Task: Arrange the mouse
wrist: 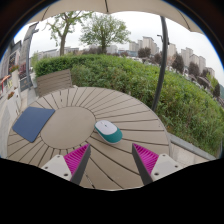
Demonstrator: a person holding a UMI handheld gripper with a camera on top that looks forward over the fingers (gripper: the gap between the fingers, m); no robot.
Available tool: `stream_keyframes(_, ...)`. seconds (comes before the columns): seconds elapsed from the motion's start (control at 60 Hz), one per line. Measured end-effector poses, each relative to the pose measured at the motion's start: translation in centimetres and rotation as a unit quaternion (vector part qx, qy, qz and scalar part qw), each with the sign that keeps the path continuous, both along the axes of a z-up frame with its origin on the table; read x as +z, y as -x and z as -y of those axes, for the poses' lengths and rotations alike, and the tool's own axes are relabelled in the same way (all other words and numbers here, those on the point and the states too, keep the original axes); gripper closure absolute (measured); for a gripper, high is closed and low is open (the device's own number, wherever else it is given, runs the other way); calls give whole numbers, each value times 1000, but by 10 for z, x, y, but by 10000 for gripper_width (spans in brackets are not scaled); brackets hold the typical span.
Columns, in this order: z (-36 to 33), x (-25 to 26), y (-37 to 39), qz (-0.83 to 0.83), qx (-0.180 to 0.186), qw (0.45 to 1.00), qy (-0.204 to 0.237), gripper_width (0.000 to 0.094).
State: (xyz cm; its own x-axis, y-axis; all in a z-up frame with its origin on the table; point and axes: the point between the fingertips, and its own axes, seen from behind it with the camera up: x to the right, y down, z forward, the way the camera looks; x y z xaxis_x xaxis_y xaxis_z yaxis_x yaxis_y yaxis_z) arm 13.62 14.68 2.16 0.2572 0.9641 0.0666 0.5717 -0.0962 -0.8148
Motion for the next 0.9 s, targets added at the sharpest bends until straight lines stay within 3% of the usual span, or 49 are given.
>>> stream_keyframes(0.383, -36, -35, 81, 21, -8, 999, 23, 81)
stream_keyframes(0.733, -50, -40, 94, 29, -12, 999, 34, 91)
stream_keyframes(0.767, -50, -39, 95, 28, -11, 999, 35, 142)
stream_keyframes(0.783, -48, -40, 96, 29, -7, 999, 34, 251)
stream_keyframes(0.8, -46, -40, 97, 33, 2, 999, 30, 448)
stream_keyframes(0.817, -48, -40, 97, 39, 6, 999, 19, 493)
stream_keyframes(0.9, -48, -36, 97, 71, 15, 997, -7, 516)
